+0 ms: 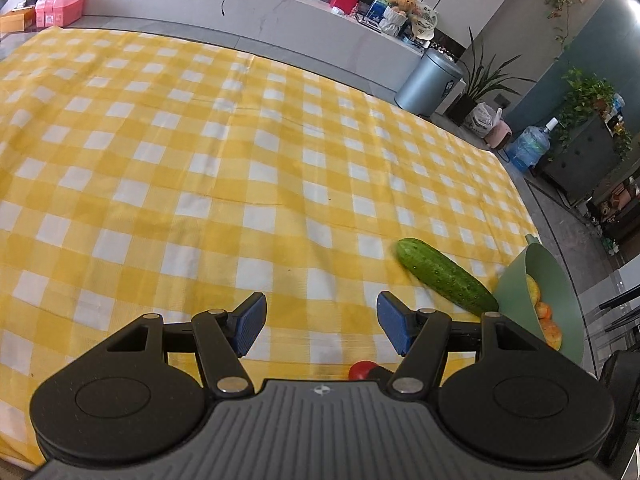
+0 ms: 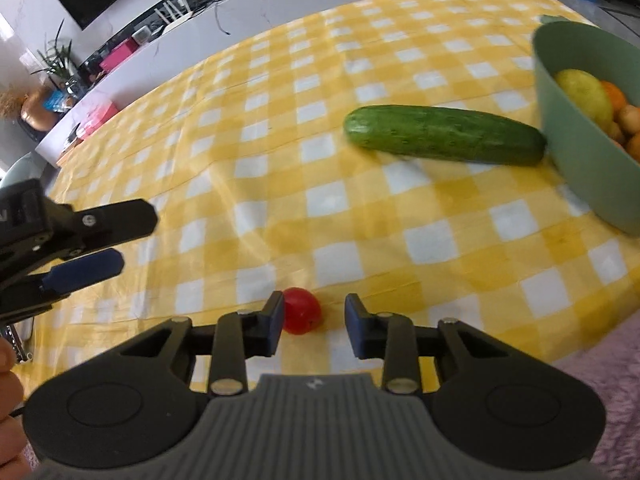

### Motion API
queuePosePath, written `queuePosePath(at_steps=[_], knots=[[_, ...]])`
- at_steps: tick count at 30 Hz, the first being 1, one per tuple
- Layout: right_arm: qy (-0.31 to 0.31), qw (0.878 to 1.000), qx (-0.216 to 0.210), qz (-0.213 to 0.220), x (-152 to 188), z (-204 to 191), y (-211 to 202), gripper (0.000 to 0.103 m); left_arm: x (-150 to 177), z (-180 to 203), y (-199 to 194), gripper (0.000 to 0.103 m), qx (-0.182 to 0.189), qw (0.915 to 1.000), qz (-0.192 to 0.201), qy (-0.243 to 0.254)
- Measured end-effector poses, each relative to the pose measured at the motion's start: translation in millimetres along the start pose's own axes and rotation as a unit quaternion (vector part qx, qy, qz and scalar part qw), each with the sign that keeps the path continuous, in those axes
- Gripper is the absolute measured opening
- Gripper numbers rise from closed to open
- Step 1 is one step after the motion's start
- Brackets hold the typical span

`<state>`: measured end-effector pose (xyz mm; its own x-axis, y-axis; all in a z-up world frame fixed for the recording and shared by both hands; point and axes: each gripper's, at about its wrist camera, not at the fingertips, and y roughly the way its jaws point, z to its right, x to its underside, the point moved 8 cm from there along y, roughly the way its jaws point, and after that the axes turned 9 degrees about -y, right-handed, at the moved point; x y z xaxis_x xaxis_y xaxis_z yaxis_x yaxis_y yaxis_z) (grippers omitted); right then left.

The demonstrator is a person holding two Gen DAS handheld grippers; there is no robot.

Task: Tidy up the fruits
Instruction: 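Move the right gripper to the red cherry tomato while the left gripper withdraws, then close the right gripper on the red cherry tomato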

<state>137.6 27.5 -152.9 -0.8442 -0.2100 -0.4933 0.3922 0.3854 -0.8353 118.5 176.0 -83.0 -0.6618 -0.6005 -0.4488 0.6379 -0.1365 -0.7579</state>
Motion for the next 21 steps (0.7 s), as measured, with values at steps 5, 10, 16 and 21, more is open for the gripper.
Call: queuePosePath(at_steps=[5, 10, 16, 21], knots=[[-0.006, 1.000, -0.003, -0.001, -3, -9, 5, 0.030, 0, -3, 3, 0.075, 0.003, 1.0000, -0.006, -0.001], [-0.010, 1.000, -0.018, -0.009, -3, -18, 13, 0.026, 0, -6, 3, 0.075, 0.002, 0.9999, -0.008, -0.008], [-0.014, 1.000, -0.019, -0.009, -2, -26, 18, 0.023, 0, -7, 2, 0.074, 0.003, 0.9999, -0.009, -0.009], [-0.009, 1.000, -0.021, -0.005, -3, -25, 18, 0.023, 0, -9, 1, 0.075, -0.004, 1.0000, -0.006, -0.006]])
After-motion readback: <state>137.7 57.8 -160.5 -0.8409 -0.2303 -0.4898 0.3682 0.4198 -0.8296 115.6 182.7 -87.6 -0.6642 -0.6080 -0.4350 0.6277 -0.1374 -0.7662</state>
